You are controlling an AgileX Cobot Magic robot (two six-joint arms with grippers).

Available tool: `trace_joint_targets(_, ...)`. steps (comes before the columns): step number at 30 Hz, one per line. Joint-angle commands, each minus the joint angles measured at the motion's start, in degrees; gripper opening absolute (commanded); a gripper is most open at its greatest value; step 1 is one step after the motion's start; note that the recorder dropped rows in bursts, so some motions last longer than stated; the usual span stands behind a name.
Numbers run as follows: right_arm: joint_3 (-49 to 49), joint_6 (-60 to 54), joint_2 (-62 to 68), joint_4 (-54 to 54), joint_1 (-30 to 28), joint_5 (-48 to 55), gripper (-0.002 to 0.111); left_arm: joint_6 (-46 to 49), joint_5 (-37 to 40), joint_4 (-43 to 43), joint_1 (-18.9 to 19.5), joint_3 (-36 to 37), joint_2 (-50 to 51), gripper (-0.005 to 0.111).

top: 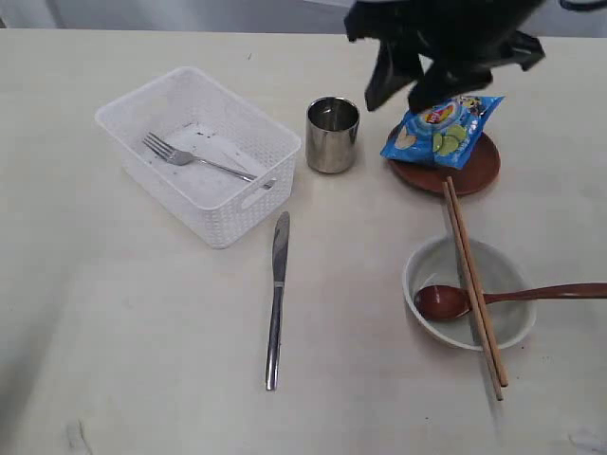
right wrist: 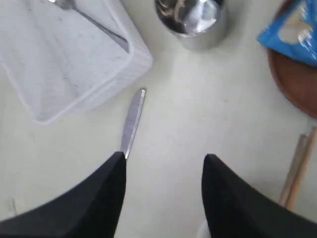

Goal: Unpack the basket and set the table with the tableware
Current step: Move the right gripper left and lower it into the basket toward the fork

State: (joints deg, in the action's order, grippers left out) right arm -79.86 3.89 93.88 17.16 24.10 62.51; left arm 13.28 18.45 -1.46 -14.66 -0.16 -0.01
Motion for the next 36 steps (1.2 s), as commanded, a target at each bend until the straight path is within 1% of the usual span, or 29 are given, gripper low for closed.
trace_joint_targets(1,-14.05,-3.31,8.54,1.54,4.04,4.73,0.046,-0.25,0.05,-0.29,-0.36,0.16,0.01,0.0)
trace_joint_targets(5,-24.93,-5.34,16.64,-1.09,8.99,7.26,0.046,-0.25,0.05,-0.29,-0.36,0.16,0.01,0.0)
trace_joint_targets(9,-33.63,-5.96,26.09,-5.35,13.3,7.45,0.046,-0.25,0.05,-0.29,-0.36,0.16,0.01,0.0)
trace_joint_targets(15,-47.04,-8.35,38.05,-5.51,16.19,7.45,0.046,-0.25,0.05,-0.29,-0.36,0.16,0.01,0.0)
trace_joint_targets(18,-51.43,-9.95,42.28,-6.0,16.75,7.45,0.046,-0.25,0.05,-0.29,-0.36,0.16,0.01,0.0)
trace_joint_targets(20,-52.5,-12.13,44.29,-7.27,16.9,7.45,0.046,-0.25,0.05,-0.29,-0.36,0.16,0.01,0.0)
trace_joint_targets(23,-52.94,-18.93,46.17,-7.26,17.02,7.45,0.046,-0.25,0.05,-0.29,-0.36,0.16,0.01,0.0)
trace_joint_targets(29,-52.94,-25.14,47.81,-7.36,18.96,7.45,0.046,-0.25,0.05,-0.29,-0.36,0.16,0.01,0.0)
trace_joint_targets(36,-52.94,-26.44,50.66,-8.79,19.63,7.45,0.046,-0.25,0.05,-0.29,-0.36,0.16,0.01,0.0)
